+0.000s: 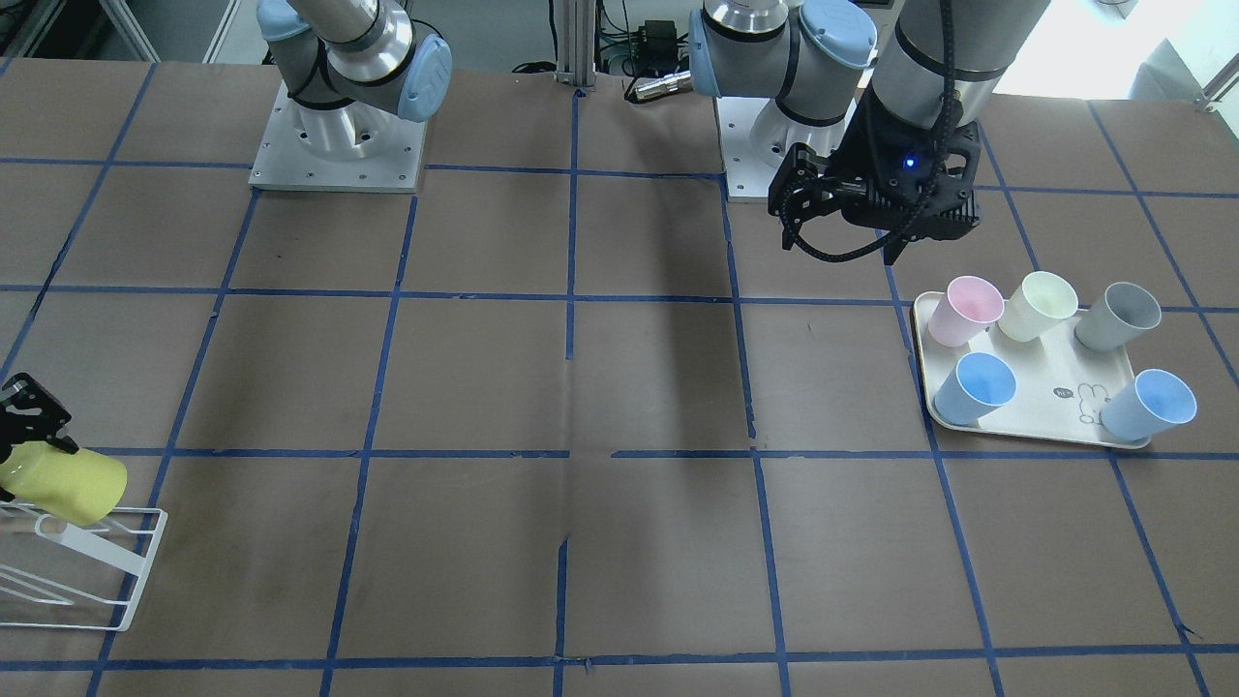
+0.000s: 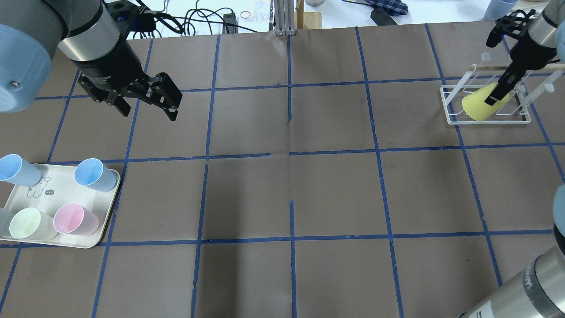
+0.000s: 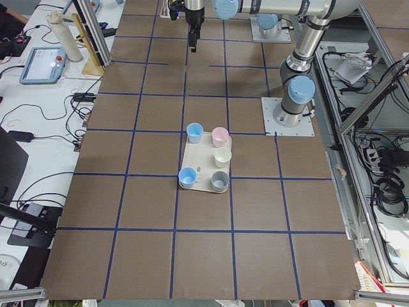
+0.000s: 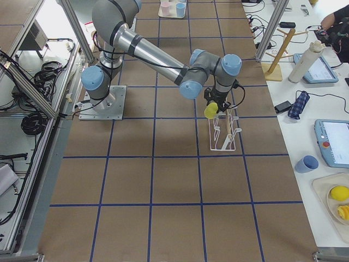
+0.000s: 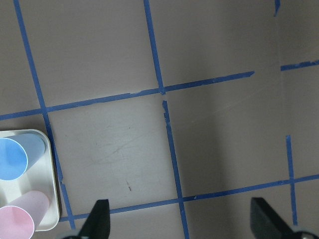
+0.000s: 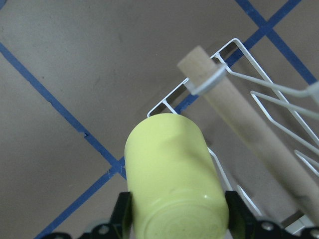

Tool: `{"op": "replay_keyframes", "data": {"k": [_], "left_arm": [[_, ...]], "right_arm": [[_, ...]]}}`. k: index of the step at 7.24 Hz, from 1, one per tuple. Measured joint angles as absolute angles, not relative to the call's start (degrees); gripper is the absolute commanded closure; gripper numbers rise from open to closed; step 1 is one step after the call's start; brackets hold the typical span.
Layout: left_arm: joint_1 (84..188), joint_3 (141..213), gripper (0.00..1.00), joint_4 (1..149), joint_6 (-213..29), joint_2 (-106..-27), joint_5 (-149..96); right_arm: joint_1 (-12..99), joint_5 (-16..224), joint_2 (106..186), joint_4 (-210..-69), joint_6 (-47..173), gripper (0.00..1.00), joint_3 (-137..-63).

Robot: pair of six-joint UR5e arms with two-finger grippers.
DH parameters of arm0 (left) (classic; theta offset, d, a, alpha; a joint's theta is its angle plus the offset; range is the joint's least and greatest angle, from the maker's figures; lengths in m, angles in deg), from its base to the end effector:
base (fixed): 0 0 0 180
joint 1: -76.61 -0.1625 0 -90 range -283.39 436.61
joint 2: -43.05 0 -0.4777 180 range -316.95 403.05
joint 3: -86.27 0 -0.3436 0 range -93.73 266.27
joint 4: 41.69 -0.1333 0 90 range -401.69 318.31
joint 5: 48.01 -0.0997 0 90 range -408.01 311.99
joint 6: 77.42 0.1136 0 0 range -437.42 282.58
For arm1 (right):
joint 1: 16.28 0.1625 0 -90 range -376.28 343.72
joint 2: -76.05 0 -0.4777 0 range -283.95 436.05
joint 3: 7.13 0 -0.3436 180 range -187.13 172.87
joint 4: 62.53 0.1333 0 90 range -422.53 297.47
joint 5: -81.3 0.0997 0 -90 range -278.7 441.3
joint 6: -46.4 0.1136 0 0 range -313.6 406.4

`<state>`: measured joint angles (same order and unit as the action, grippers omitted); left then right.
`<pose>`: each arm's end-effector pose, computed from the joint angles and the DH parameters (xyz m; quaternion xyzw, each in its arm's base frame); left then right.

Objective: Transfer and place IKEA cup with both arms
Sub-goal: 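Lower the right gripper around the yellow cup and close on it, then lift the yellow cup out of the rack with the right gripper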

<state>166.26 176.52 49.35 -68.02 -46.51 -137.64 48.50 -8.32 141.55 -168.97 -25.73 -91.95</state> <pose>-0.1314 -0.4387 0.5263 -0.0789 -0.9969 -0.0071 0.0038 -0.1413 -0.6146 0.3650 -0.3978 0.9171 0.0141 0.0211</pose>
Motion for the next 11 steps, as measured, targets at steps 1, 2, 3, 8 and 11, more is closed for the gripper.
{"op": "replay_keyframes", "data": {"k": [1, 2, 3, 8, 11], "left_arm": [[166.3, 176.5, 0.00, 49.3, -68.0, -46.5, -137.6], [166.3, 176.4, 0.00, 49.3, -68.1, -46.6, -137.6], [166.2, 176.4, 0.00, 49.3, -68.1, -46.6, -137.6], [166.0, 175.9, 0.00, 49.4, -68.1, -46.5, -135.3], [160.6, 176.5, 0.00, 54.1, -68.1, -45.8, -123.1]], "right_arm": [[48.5, -9.3, 142.0, -168.7, -25.7, 0.66, -91.5], [48.5, -9.7, 142.8, -168.3, -25.7, 0.66, -91.1], [48.5, -9.9, 144.4, -167.8, -25.6, 0.66, -90.9], [48.6, -7.9, 156.0, -157.1, -19.7, 0.66, -91.0], [48.8, 4.6, 158.0, -144.5, -10.0, 0.66, -91.4]]}}
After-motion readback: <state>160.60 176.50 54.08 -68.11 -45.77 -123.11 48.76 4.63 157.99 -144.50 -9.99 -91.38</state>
